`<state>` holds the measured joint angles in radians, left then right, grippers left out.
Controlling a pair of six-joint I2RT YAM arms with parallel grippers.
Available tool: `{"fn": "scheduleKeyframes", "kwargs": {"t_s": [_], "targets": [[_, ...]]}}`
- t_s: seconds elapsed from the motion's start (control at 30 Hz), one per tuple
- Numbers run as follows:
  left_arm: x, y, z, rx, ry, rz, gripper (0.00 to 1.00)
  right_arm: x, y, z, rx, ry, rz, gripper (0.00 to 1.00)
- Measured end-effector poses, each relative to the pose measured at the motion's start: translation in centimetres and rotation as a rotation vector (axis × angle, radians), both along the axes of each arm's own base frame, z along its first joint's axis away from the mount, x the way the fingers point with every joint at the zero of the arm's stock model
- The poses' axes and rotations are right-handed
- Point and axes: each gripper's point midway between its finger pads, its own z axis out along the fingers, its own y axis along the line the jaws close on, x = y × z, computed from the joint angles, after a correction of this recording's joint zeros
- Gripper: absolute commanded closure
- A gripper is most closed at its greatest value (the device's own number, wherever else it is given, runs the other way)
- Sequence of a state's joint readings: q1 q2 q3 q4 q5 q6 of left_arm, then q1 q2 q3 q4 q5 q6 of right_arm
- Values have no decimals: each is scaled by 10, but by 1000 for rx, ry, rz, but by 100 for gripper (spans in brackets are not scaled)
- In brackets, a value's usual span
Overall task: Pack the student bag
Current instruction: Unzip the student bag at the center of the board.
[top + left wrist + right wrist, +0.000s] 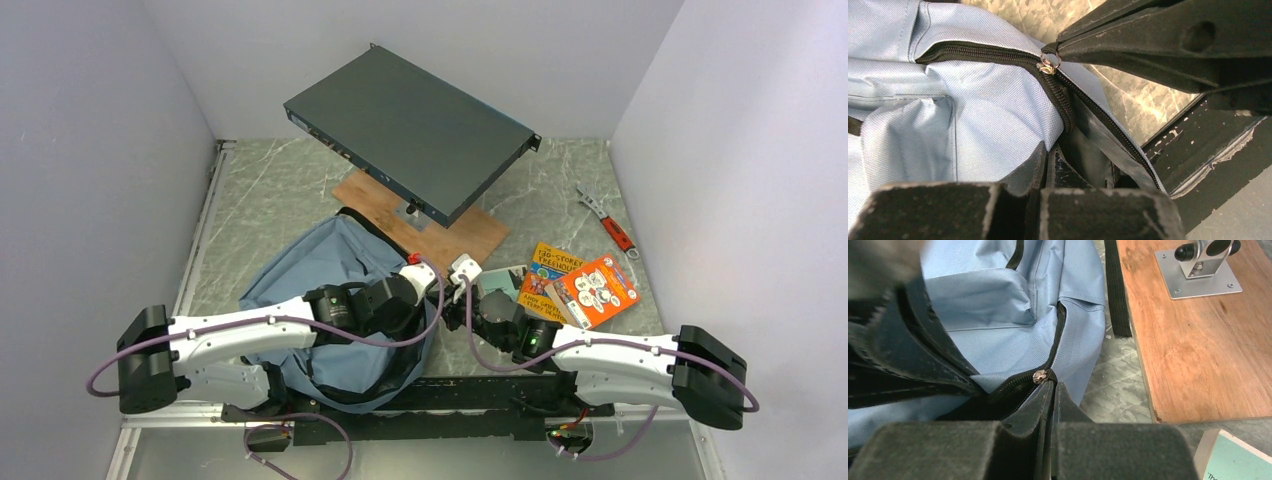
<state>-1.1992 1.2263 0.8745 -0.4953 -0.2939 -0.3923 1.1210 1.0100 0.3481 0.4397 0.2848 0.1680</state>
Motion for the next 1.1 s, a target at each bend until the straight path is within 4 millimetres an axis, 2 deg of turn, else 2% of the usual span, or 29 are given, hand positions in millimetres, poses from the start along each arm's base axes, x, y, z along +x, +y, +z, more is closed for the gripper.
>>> {"fn": "scheduleKeyframes", "kwargs": {"t_s": [0.33,0.47,0.63,0.93,1.03,1.1], "targets": [[-20,11,30,-120,-12,-107,100,12,7,-7,-49,-14,-52,100],[-24,15,30,-138,-3,-121,100,18,18,-5,-71,-35,-48,100],[-25,20,27,-156,-6,-118,100,26,34,-12,-110,-42,-41,100],[-18,33,35,-200,-52,-76,100,39,59,-9,-104,-44,-54,100],[-15,36,38,-211,-56,-60,100,40,60,-6,-97,-47,-58,90],[-11,38,41,-228,-52,-47,100,41,59,-4,-91,-44,-64,71]]}}
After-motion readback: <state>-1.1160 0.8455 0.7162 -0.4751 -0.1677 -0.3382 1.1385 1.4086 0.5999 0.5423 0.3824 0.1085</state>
